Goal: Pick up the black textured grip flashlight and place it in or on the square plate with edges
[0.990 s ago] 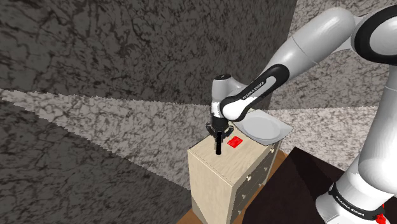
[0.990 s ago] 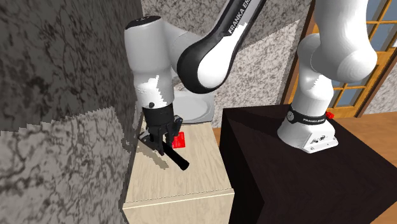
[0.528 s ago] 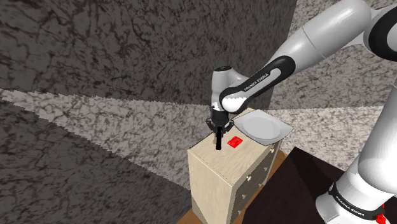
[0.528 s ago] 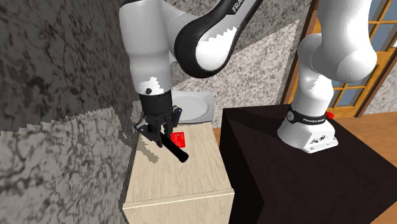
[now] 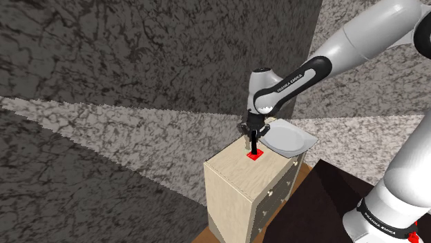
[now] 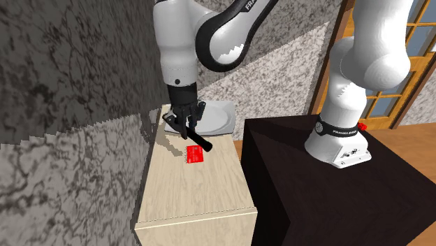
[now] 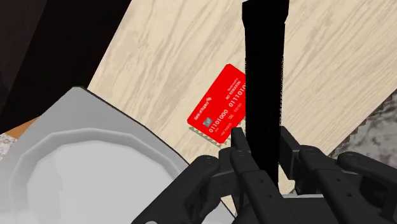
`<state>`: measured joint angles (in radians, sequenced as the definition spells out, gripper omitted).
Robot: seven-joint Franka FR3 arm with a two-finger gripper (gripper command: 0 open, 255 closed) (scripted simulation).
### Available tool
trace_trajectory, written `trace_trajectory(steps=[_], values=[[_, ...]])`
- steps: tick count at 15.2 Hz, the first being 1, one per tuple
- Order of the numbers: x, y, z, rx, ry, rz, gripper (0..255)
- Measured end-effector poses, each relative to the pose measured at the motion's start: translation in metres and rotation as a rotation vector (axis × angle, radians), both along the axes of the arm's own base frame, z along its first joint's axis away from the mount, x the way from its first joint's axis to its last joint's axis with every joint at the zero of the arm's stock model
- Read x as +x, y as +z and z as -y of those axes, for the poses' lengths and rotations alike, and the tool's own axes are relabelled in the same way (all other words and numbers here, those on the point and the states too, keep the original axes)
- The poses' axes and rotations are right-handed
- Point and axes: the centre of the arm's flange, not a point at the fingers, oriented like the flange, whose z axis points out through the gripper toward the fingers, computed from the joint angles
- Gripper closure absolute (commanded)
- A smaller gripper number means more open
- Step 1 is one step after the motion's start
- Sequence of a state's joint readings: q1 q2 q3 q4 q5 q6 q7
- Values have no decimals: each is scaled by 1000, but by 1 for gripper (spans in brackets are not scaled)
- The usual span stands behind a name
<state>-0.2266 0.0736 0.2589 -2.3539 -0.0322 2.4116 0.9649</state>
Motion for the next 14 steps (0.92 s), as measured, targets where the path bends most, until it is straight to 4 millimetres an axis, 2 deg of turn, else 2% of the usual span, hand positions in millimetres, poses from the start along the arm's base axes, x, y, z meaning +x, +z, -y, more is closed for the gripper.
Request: trace_trajectory(steps=[7, 14], values=[[-15, 2, 86, 0, 1, 1, 255], [-37, 0, 181, 0, -1, 0, 255]])
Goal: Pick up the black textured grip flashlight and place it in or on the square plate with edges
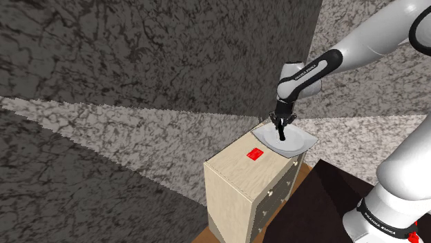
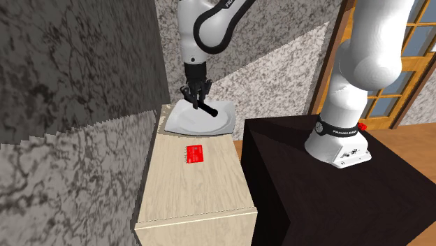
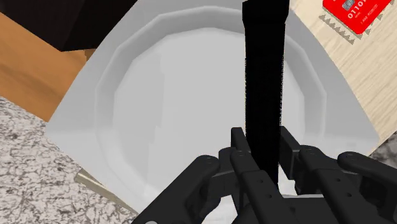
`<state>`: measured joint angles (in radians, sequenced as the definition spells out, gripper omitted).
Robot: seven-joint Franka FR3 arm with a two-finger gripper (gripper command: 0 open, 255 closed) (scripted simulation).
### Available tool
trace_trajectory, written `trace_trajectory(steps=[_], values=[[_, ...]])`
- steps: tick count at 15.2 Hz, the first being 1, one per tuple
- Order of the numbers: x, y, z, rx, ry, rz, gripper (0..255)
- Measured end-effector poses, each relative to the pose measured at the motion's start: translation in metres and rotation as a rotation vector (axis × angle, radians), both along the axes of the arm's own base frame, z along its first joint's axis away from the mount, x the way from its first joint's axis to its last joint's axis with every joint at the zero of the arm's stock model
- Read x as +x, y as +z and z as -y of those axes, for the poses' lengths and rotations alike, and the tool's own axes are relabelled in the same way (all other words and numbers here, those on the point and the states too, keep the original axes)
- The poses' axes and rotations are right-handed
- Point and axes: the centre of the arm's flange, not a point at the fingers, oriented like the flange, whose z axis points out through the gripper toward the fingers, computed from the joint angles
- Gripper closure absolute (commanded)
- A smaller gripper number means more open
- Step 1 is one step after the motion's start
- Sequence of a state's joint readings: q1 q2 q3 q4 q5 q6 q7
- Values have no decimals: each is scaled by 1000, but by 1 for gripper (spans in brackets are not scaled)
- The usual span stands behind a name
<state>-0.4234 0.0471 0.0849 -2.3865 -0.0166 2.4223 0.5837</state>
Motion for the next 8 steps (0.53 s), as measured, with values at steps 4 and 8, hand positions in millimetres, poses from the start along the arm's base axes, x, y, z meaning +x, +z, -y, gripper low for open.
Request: trace_trajectory(steps=[4, 8], values=[[-8, -2, 44, 0, 1, 0, 255], [-9, -22, 51, 0, 3, -1, 255]])
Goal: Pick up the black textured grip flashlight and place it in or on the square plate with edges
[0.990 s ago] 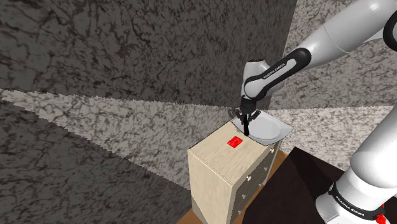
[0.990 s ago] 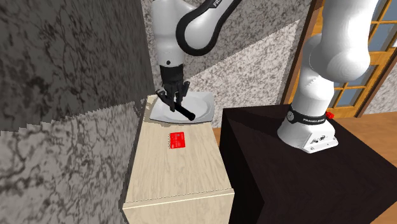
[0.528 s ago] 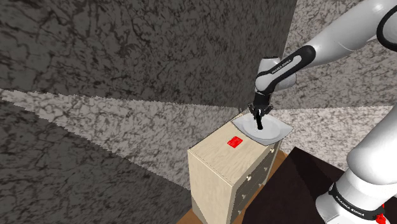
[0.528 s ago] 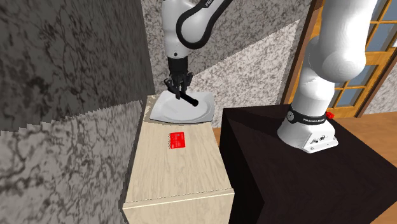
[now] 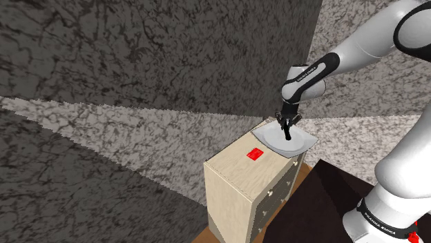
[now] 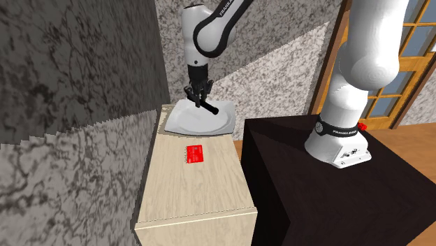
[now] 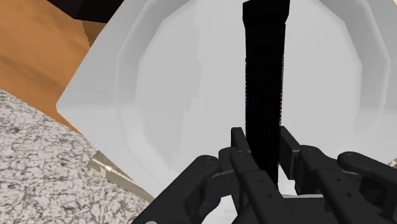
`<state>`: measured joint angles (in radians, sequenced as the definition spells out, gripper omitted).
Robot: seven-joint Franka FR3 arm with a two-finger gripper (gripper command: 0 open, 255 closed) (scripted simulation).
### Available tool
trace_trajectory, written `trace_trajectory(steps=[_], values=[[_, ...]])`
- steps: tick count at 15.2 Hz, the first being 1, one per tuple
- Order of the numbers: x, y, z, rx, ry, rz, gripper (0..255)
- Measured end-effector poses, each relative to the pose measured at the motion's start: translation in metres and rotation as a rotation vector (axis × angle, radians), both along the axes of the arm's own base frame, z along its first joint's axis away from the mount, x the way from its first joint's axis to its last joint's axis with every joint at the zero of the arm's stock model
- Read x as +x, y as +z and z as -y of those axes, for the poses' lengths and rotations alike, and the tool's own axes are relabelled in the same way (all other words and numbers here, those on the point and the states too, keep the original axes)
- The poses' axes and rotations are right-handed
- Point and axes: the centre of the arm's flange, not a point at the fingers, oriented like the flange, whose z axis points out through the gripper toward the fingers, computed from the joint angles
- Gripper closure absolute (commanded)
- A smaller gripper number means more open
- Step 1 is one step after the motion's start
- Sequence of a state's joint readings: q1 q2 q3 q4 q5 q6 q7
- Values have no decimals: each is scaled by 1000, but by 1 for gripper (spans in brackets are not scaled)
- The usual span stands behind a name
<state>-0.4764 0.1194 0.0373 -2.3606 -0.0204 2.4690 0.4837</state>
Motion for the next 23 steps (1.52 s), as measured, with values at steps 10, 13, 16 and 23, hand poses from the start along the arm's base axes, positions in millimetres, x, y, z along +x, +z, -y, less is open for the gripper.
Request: trace_trajectory(steps=[10, 13, 16, 23], values=[[0, -44, 0, 0, 0, 0, 255], [0, -45, 0, 0, 0, 0, 255], [0, -45, 0, 0, 0, 1, 0], [1, -29, -1, -1, 0, 1, 0]])
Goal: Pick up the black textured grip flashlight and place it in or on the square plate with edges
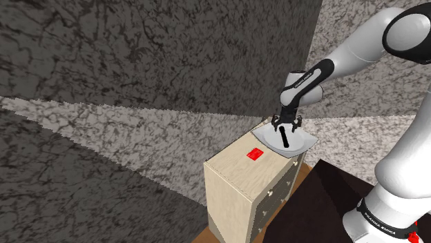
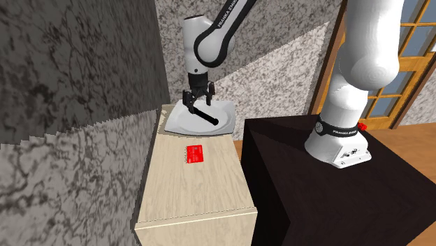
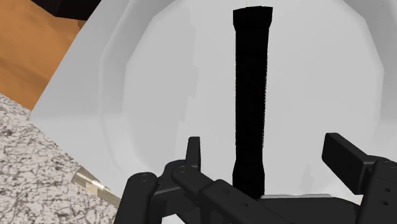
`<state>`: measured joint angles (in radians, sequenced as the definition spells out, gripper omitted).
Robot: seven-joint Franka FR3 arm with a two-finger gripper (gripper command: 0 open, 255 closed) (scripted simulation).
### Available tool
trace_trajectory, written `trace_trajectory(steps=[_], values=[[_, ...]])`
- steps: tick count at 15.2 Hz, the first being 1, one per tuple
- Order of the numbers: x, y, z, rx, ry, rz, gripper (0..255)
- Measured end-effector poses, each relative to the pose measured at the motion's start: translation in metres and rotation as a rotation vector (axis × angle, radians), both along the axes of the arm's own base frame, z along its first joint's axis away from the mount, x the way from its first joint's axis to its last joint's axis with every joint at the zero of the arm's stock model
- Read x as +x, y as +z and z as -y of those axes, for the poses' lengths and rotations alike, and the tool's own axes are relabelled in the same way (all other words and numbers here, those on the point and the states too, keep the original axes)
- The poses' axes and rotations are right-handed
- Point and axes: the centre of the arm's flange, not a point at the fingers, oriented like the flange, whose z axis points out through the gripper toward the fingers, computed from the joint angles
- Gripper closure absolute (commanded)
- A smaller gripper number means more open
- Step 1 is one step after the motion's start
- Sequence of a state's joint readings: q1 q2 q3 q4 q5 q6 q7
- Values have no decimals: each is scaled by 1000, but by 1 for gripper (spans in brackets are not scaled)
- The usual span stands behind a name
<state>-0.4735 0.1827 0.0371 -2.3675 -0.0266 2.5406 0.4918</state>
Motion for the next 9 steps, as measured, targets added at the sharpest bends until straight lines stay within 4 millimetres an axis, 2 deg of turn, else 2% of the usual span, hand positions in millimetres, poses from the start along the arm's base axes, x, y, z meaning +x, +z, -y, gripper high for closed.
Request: trace_trajectory(steps=[2, 3, 9], values=[[0, 23, 0, 0, 0, 1, 0], [0, 29, 0, 0, 0, 1, 0], [-1, 34, 1, 0, 0, -1, 0]])
